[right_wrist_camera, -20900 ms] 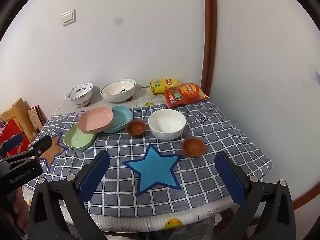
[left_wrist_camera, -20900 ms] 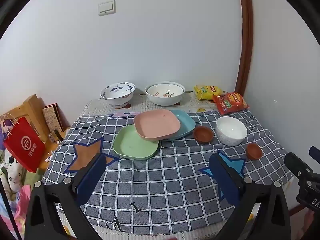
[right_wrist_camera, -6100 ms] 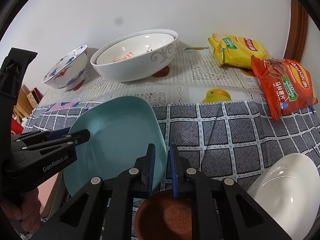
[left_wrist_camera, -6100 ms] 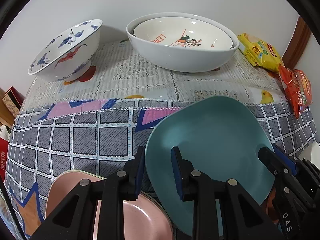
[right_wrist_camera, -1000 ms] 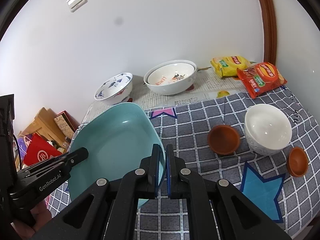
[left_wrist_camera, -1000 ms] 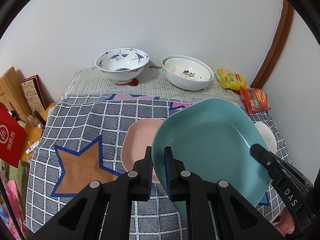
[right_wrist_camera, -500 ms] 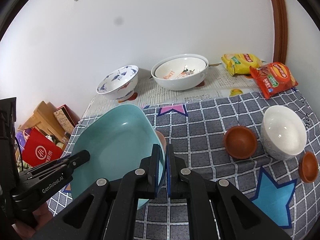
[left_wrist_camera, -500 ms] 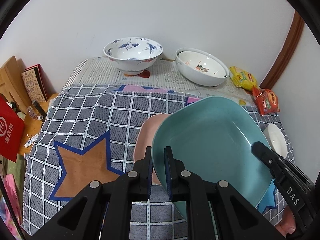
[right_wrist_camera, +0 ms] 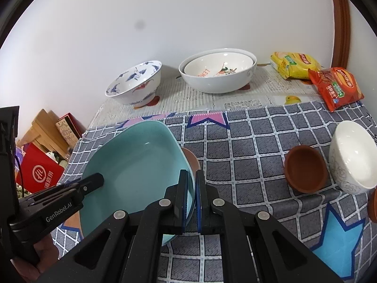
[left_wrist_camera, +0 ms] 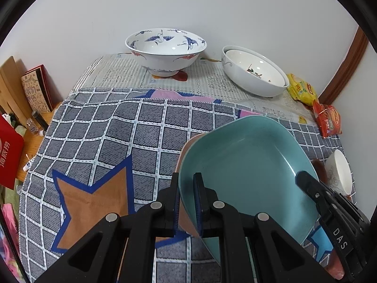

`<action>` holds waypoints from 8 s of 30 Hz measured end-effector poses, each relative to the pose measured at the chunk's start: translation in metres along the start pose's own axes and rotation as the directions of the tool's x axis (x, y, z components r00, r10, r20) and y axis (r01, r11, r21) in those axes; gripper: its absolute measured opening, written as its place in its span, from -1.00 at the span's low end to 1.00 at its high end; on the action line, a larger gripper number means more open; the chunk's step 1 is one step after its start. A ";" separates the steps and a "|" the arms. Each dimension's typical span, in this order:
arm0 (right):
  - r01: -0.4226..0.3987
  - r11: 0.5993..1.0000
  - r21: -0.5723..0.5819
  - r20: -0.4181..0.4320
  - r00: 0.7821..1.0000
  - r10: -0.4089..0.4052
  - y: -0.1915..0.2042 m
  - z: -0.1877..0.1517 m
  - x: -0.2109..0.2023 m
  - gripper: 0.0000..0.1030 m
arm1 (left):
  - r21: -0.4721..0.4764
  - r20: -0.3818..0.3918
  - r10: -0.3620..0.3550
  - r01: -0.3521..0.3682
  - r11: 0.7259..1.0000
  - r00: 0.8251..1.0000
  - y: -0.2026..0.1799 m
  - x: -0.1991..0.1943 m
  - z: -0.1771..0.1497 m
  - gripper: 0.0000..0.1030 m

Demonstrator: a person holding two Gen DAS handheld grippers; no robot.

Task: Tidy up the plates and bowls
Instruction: 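Lower the teal plate onto the pink plate with both grippers, then open both grippers and release the teal plate rim, then grasp a small brown bowl with the right gripper while the left gripper grasps another, then place the right-held brown bowl into the white bowl while the left gripper holds its bowl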

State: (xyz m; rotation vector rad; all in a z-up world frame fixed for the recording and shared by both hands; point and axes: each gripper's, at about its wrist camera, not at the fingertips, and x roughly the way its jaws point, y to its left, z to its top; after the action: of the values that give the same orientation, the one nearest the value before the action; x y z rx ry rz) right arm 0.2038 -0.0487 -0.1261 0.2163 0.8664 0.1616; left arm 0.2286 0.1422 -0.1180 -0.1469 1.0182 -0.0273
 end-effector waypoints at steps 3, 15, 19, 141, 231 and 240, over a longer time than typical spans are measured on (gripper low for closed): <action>0.013 1.000 -0.009 -0.007 1.000 -0.013 0.002 0.000 0.010 -0.88 | -0.007 -0.008 -0.001 0.001 1.000 1.000 0.003 0.011 0.003 -0.79; 0.035 0.999 -0.041 -0.028 0.999 -0.036 -0.003 0.000 0.035 -0.83 | 0.080 0.028 0.052 -0.054 0.995 0.998 -0.011 0.036 0.015 -0.78; 0.038 0.998 -0.054 -0.034 0.999 -0.040 -0.003 -0.006 0.035 -0.79 | 0.107 0.062 0.056 -0.062 0.992 0.997 -0.015 0.038 0.015 -0.76; 0.338 0.911 0.237 -0.004 0.938 -0.347 -0.290 -0.064 -0.095 -0.82 | 0.391 0.020 -0.069 0.056 0.919 0.997 -0.263 0.067 -0.036 -0.84; 0.353 0.935 0.044 -0.081 0.934 -0.349 -0.239 0.024 0.000 -0.83 | 0.304 0.024 -0.149 0.134 0.943 0.989 -0.227 0.065 0.018 -0.83; 0.400 0.916 -0.021 -0.111 0.910 -0.400 -0.233 0.028 0.010 -0.76 | 0.301 0.018 -0.157 0.144 0.943 0.987 -0.224 0.067 0.018 -0.83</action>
State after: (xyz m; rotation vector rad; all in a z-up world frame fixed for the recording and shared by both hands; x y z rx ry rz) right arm 0.2439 -0.2747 -0.1751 0.0274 1.0063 -0.2141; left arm 0.2890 -0.0835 -0.1350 0.0516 0.9480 -0.3158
